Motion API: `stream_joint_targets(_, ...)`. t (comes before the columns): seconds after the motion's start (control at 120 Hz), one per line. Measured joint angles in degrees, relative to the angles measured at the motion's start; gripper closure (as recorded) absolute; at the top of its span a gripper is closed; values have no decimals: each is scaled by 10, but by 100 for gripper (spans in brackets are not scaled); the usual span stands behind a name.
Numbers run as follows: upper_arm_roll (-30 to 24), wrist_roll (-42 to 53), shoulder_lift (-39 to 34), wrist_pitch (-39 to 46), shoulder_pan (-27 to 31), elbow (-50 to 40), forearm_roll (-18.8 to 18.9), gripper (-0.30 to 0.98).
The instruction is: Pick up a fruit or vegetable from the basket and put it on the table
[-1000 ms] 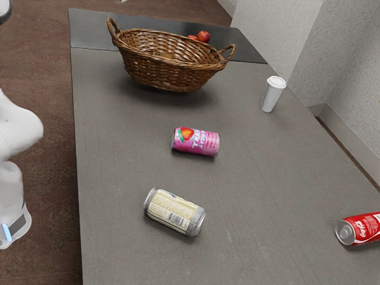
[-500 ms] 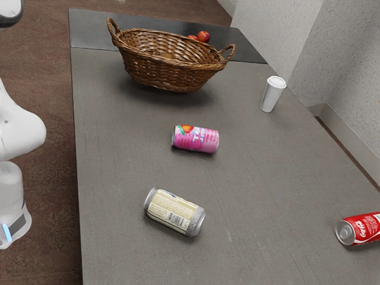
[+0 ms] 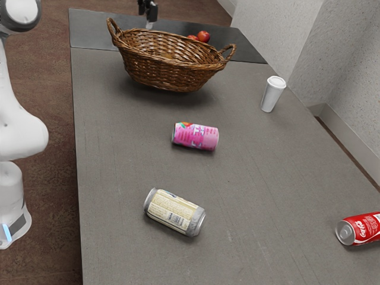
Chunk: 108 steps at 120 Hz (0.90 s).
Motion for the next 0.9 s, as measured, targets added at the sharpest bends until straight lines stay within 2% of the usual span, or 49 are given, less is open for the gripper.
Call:
stream_joint_targets(0.167,79,-2,5,21,5,3,-1,2)
stream_joint_targets(0.225,75,-2,5,27,5,0,-4,2)
stream_joint_targets(0.367,28,-3,4,36,3,-26,-12,2)
stream_joint_targets(0.442,40,-4,10,48,2,-52,-13,2)
stream_joint_targets(0.533,135,-5,30,68,-73,-56,-15,2)
stream_joint_targets(0.583,164,-5,21,75,-101,-41,-14,2)
stream_joint_targets(0.717,181,-5,2,86,-128,-1,-4,2)
stream_joint_targets(0.9,184,-5,-26,96,-144,-3,0,2)
